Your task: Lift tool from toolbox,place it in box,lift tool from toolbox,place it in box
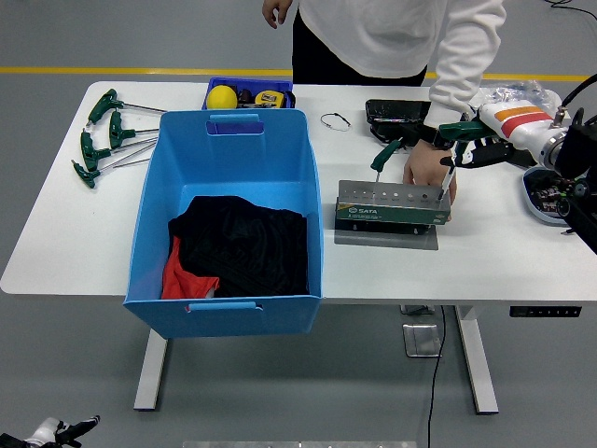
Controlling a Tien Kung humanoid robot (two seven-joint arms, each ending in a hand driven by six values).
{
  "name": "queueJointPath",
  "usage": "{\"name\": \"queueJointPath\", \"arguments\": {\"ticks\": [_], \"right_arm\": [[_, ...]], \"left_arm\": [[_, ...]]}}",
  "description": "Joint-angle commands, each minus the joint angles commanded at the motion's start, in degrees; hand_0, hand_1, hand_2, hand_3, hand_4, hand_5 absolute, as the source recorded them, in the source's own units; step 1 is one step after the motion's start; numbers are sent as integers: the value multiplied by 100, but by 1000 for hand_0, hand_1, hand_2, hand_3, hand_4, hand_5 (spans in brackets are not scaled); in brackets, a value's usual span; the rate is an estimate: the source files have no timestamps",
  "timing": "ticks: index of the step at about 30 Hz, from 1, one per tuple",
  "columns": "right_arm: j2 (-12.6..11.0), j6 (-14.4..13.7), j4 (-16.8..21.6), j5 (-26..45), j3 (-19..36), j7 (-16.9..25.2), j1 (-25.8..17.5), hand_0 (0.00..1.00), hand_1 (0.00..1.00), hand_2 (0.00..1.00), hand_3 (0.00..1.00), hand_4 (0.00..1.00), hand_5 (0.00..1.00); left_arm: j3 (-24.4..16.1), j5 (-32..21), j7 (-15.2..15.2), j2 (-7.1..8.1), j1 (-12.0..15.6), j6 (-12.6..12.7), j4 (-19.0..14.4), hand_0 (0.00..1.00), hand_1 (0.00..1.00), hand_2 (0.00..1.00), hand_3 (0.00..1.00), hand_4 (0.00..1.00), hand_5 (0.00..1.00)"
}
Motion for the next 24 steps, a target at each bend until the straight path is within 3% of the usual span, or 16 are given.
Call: {"name": "queueJointPath", "arguments": {"ticks": [11, 12, 24], "right_arm": [[34, -53, 33, -160, -43, -145, 60, 73, 58, 95, 131, 998, 822], [33, -57, 32, -163, -49, -151, 62, 50, 9, 57, 86, 998, 826], [32, -205, -20, -64, -93, -184, 68, 2, 2, 2, 24, 998, 824]], "left_arm": [[16, 22, 6, 9, 7, -16, 0, 612, 520, 657, 687, 741, 713], [18, 16, 4, 10, 5, -14, 0, 612, 523, 656, 687, 741, 714], [-46, 60, 10, 12, -25, -1, 0, 605, 521, 654, 686, 738, 712]]}}
